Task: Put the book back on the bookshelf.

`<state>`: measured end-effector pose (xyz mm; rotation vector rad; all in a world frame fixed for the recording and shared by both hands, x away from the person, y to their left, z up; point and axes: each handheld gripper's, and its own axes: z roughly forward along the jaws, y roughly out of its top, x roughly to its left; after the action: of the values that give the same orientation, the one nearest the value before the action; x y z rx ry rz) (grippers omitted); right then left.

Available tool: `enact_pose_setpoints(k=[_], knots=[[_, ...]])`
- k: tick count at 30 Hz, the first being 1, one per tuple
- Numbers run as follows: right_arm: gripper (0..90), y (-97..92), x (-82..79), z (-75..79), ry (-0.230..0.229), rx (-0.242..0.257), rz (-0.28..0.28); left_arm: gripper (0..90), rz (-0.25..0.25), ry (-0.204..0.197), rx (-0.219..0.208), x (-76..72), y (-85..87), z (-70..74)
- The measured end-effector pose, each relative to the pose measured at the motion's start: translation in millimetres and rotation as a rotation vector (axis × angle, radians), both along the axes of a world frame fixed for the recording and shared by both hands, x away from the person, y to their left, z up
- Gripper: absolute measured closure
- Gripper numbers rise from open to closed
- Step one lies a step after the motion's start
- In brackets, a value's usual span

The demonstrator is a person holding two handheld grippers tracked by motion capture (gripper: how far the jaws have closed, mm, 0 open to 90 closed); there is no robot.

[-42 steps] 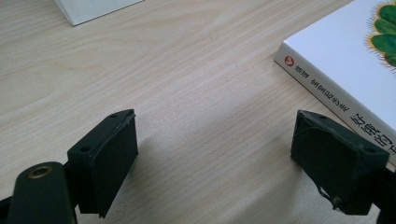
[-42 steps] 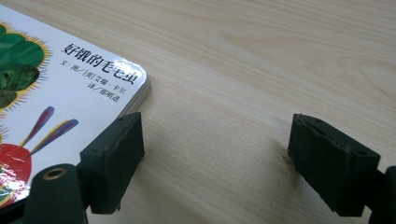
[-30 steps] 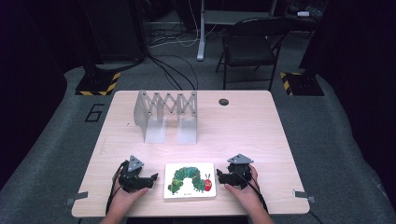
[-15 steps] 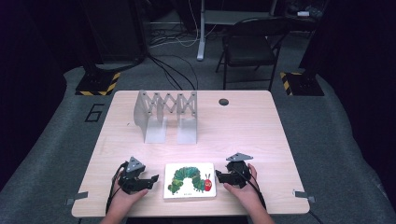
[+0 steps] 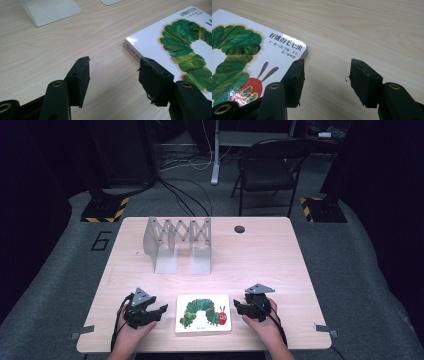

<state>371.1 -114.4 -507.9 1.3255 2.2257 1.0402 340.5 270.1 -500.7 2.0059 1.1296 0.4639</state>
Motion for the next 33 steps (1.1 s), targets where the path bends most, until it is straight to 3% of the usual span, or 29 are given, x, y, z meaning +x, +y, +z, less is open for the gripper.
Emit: enact_pose_setpoints(k=[1,2,3,6,9,14,17,25,31,33], knots=[[45.8,0.3,-0.8,0.2,-0.025,-0.013,0.003,42.3,0.006,-0.003,0.004,-1.3,-0.7,0.4],[45.8,0.3,-0.8,0.2,-0.025,-0.013,0.003,42.5,0.006,-0.003,0.004,-1.3,-0.7,0.4],[46.9,1.8,-1.4,1.2,0.017,0.004,-0.004,44.3,0.002,0.003,-0.008,-2.1,-0.2,1.2],[48.8,2.1,-2.2,2.0,0.016,0.015,0.006,44.3,-0.007,0.003,-0.025,-4.0,0.4,3.3],[50.4,4.6,-5.2,6.8,-0.016,0.02,0.031,42.1,-0.023,0.006,-0.024,-6.9,-0.9,4.9],[49.6,9.0,-7.2,9.9,-0.017,0.021,0.04,42.2,-0.017,0.01,-0.028,-10.0,-3.2,5.2],[45.7,11.9,-6.3,11.2,-0.017,0.01,0.049,43.3,-0.045,-0.011,-0.02,-13.4,-3.7,5.1],[47.8,17.3,-5.2,10.7,-0.007,0.02,0.071,46.2,-0.083,-0.055,-0.027,-20.0,-8.8,5.5],[48.3,19.7,-5.3,12.3,-0.012,0.013,0.071,46.9,-0.103,-0.053,-0.046,-25.1,-13.5,8.7],[50.7,19.8,-4.8,14.1,0.012,0.044,0.068,45.9,-0.107,-0.033,-0.051,-26.3,-13.5,10.1]])
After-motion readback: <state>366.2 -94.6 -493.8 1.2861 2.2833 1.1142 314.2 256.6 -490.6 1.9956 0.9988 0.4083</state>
